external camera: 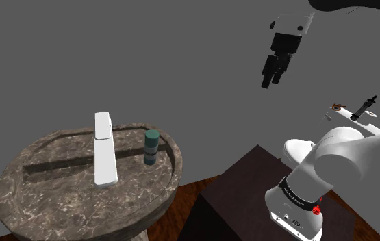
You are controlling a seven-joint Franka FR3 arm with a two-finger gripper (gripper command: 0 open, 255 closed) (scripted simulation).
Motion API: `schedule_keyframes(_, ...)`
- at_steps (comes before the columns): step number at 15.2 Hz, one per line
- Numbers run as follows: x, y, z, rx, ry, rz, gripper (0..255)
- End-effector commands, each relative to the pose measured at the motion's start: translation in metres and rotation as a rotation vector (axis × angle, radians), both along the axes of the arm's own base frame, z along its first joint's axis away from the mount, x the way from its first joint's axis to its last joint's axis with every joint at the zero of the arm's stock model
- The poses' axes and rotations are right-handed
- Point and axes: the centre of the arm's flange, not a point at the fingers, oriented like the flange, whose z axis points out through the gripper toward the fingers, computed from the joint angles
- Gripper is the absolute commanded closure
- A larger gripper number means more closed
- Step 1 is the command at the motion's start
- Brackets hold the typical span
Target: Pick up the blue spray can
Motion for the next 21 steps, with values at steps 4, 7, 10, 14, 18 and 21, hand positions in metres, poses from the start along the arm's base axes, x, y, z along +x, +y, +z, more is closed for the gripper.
schedule_keyframes(4,0.021,0.019,-0.027,-0.002,-0.011,0.012,0)
schedule_keyframes(7,0.042,0.039,-0.053,-0.005,-0.022,0.025,0)
schedule_keyframes(10,0.063,0.058,-0.079,-0.007,-0.032,0.037,0)
schedule_keyframes(14,0.091,0.085,-0.114,-0.011,-0.047,0.053,0)
schedule_keyframes(18,0.119,0.112,-0.148,-0.014,-0.061,0.07,0)
schedule_keyframes(21,0.14,0.132,-0.173,-0.017,-0.072,0.082,0)
